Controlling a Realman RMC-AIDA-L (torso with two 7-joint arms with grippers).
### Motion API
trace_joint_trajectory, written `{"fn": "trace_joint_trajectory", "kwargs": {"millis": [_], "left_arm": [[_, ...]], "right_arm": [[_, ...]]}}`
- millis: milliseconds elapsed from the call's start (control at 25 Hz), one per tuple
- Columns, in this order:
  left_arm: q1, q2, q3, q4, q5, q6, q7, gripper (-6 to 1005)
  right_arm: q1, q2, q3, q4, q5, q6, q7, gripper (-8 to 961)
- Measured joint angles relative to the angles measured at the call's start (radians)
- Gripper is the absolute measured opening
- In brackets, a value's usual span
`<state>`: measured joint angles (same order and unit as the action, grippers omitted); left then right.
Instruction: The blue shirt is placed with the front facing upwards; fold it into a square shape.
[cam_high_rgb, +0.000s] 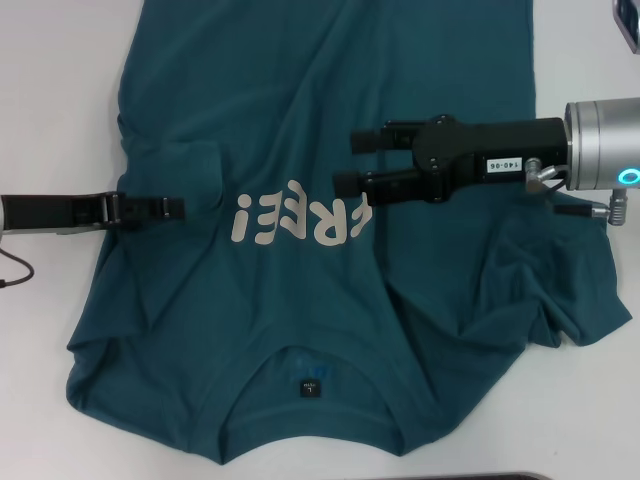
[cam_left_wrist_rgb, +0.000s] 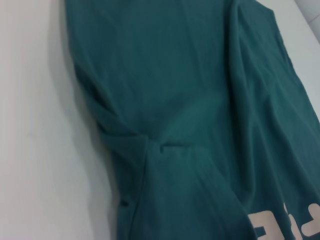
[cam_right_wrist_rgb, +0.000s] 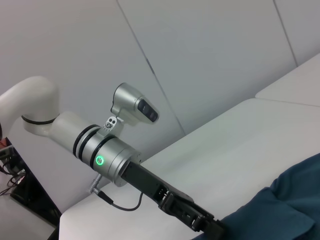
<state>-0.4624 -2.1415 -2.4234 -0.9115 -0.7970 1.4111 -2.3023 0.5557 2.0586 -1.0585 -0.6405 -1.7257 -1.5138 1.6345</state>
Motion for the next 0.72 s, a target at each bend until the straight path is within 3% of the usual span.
{"fn": "trace_joint_trajectory", "kwargs": {"millis": [80, 720], "left_arm": [[0.011, 0.013, 0.002, 0.009, 0.001, 0.013, -0.005, 847], [0.024, 0.011, 0.001, 0.001, 0.001, 0.064, -0.008, 847]], "right_arm": [[0.004, 0.0, 0.0, 0.001, 0.0, 0.002, 0.0, 884], [0.007, 0.0, 0.0, 0.001, 0.0, 0.009, 0.002, 883]]}}
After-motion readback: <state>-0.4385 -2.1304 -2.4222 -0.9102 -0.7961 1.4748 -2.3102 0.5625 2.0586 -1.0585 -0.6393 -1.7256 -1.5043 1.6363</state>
